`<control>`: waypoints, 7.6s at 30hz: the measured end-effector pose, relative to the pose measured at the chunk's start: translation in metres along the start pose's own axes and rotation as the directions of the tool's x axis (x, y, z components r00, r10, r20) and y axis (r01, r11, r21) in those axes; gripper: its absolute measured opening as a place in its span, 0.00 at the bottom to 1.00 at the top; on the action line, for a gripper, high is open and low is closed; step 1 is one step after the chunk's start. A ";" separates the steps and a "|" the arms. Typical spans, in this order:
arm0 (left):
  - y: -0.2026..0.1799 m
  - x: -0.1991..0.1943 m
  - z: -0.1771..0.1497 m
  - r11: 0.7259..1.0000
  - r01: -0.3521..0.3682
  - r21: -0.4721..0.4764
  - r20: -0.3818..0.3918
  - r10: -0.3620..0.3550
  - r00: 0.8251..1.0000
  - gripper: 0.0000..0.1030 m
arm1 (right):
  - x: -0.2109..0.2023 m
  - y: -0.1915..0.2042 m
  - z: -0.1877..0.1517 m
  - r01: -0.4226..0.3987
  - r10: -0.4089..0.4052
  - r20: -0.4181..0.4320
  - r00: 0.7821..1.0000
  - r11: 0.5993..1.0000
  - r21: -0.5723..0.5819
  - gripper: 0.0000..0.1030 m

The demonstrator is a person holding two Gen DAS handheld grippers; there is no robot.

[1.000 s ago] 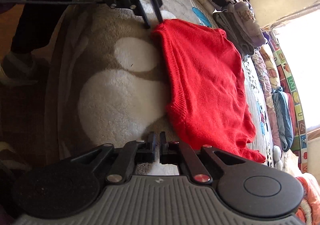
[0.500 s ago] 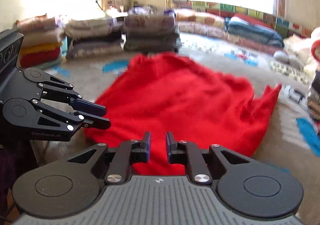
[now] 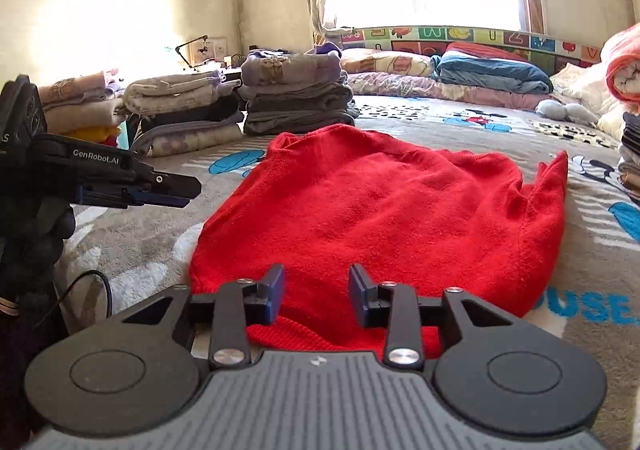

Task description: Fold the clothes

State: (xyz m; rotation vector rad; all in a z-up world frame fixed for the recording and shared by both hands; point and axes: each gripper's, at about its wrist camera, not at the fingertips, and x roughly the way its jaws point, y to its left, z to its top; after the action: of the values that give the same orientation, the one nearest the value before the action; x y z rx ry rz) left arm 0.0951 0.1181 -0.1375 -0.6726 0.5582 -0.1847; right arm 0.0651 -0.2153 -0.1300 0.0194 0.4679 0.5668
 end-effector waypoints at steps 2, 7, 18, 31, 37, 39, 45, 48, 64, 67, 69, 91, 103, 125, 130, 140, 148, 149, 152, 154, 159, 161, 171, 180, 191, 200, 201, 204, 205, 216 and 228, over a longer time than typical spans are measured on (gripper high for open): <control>0.007 0.006 0.009 0.998 -0.005 -0.062 0.011 0.006 1.000 0.25 | 0.007 -0.005 0.001 -0.019 0.019 -0.001 1.000 0.999 0.039 0.39; 0.012 0.039 0.036 0.985 0.041 -0.169 0.005 -0.041 0.999 0.40 | 0.023 -0.013 0.003 -0.078 0.077 0.011 0.997 0.988 0.134 0.41; -0.025 0.092 0.069 0.998 -0.037 -0.041 0.008 0.037 0.999 0.06 | 0.050 -0.035 -0.005 -0.156 0.160 0.011 0.987 0.939 0.308 0.46; -0.185 0.136 -0.017 0.557 0.083 0.826 -0.197 0.148 0.969 0.29 | 0.050 -0.037 -0.002 -0.180 0.200 -0.027 0.979 0.926 0.331 0.49; -0.187 0.117 0.033 0.684 0.106 0.722 -0.188 0.047 0.981 0.29 | 0.047 -0.036 -0.003 -0.183 0.204 -0.033 0.978 0.931 0.315 0.49; -0.189 0.130 0.051 0.702 0.045 0.711 -0.144 0.083 0.986 0.29 | 0.047 -0.036 -0.003 -0.188 0.209 -0.030 0.978 0.928 0.321 0.51; -0.170 0.199 0.087 0.775 0.017 0.632 -0.224 0.162 0.961 0.29 | 0.048 -0.033 -0.004 -0.207 0.225 -0.020 0.974 0.924 0.322 0.64; -0.159 0.228 0.093 0.808 0.043 0.587 -0.294 0.164 0.941 0.29 | 0.048 -0.031 -0.004 -0.213 0.230 -0.017 0.973 0.926 0.313 0.66; -0.135 0.281 0.099 0.856 0.072 0.511 -0.397 0.161 0.903 0.02 | 0.053 -0.038 -0.006 -0.257 0.271 0.005 0.962 0.904 0.342 0.67; -0.146 0.261 0.099 0.836 0.085 0.541 -0.351 0.133 0.927 0.01 | 0.053 -0.038 -0.007 -0.258 0.272 0.008 0.962 0.904 0.342 0.67; -0.153 0.245 0.100 0.820 0.095 0.564 -0.319 0.110 0.941 0.01 | 0.056 -0.039 -0.007 -0.259 0.272 0.011 0.962 0.903 0.343 0.67; -0.077 0.016 0.172 0.845 -0.258 0.468 0.273 0.139 0.952 0.01 | 0.047 -0.040 -0.018 -0.274 0.265 0.074 0.961 0.902 0.333 0.67; 0.031 -0.005 0.163 0.906 -0.302 0.297 0.279 0.220 0.935 0.01 | 0.047 -0.041 -0.020 -0.274 0.259 0.091 0.962 0.907 0.319 0.67; 0.116 0.061 0.159 0.949 -0.311 0.044 0.028 0.310 0.950 0.38 | 0.049 -0.025 -0.015 -0.190 0.189 0.029 0.982 0.950 0.249 0.67; 0.086 0.053 0.161 0.916 -0.330 0.231 0.125 0.308 0.943 0.06 | 0.048 0.007 0.009 -0.021 0.034 -0.090 0.995 0.989 0.149 0.54; 0.084 0.059 0.150 0.842 -0.420 0.340 0.179 0.381 0.907 0.07 | 0.091 0.122 0.042 -0.126 0.113 -0.061 0.992 0.947 -0.296 0.36; 0.077 0.051 0.149 0.712 -0.593 0.376 0.296 0.514 0.805 0.24 | 0.125 0.129 0.035 -0.205 0.160 -0.202 0.966 0.952 -0.228 0.45; 0.073 0.044 0.151 0.708 -0.589 0.389 0.310 0.502 0.808 0.24 | 0.120 0.131 0.035 -0.203 0.157 -0.194 0.968 0.947 -0.247 0.45; 0.067 0.026 0.154 0.831 -0.355 0.427 0.192 0.301 0.934 0.24 | 0.109 0.133 0.031 -0.205 0.165 -0.166 0.972 0.942 -0.266 0.52; 0.059 0.024 0.145 0.869 -0.143 0.473 0.070 0.125 0.990 0.24 | 0.112 0.133 0.027 -0.213 0.172 -0.181 0.968 0.947 -0.242 0.57; 0.059 0.069 0.108 0.746 -0.256 0.615 0.005 0.321 0.947 0.27 | 0.117 0.140 0.021 -0.229 0.189 -0.188 0.964 0.948 -0.221 0.64; 0.050 0.064 0.116 0.765 -0.263 0.587 0.016 0.314 0.949 0.27 | 0.114 0.142 0.022 -0.231 0.188 -0.193 0.963 0.946 -0.228 0.64; -0.017 0.063 0.083 0.759 -0.133 0.637 0.026 0.151 0.988 0.27 | 0.051 0.068 0.030 -0.183 0.187 -0.042 0.981 0.978 0.096 0.60; -0.108 0.070 0.006 0.665 0.064 0.744 -0.103 0.020 0.994 0.33 | -0.029 -0.068 0.002 -0.009 -0.107 0.173 0.979 0.827 0.563 0.60; -0.136 0.089 -0.037 0.737 0.102 0.669 -0.199 0.046 0.979 0.43 | -0.026 -0.165 -0.038 0.014 -0.267 0.182 0.946 0.597 0.802 0.59; -0.120 0.103 -0.041 0.733 0.107 0.671 -0.235 0.073 0.969 0.43 | 0.030 -0.178 0.011 0.064 -0.222 0.129 0.966 0.696 0.716 0.17; -0.118 0.104 -0.038 0.742 0.107 0.662 -0.238 0.072 0.969 0.43 | 0.033 -0.172 0.019 0.091 -0.234 0.121 0.965 0.726 0.681 0.16; -0.113 0.105 -0.030 0.775 0.107 0.623 -0.246 0.065 0.967 0.43 | 0.037 -0.148 0.046 0.177 -0.279 0.104 0.955 0.814 0.553 0.13; -0.111 0.104 -0.027 0.786 0.106 0.609 -0.247 0.061 0.967 0.43 | 0.042 -0.139 0.055 0.199 -0.282 0.097 0.955 0.845 0.497 0.13; -0.088 0.101 -0.005 0.877 0.105 0.468 -0.281 0.035 0.959 0.45 | 0.119 -0.040 0.079 0.135 -0.152 -0.202 0.968 0.986 -0.096 0.15; -0.091 0.104 -0.008 0.857 0.113 0.503 -0.288 0.043 0.957 0.52 | 0.057 -0.136 0.108 0.074 -0.082 0.012 0.997 0.938 0.338 0.35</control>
State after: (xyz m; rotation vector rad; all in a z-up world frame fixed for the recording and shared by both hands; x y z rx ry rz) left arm 0.1790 0.0081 -0.1294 -0.1265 0.7417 -0.4568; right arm 0.2239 -0.2887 -0.0773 0.3345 0.5341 0.4024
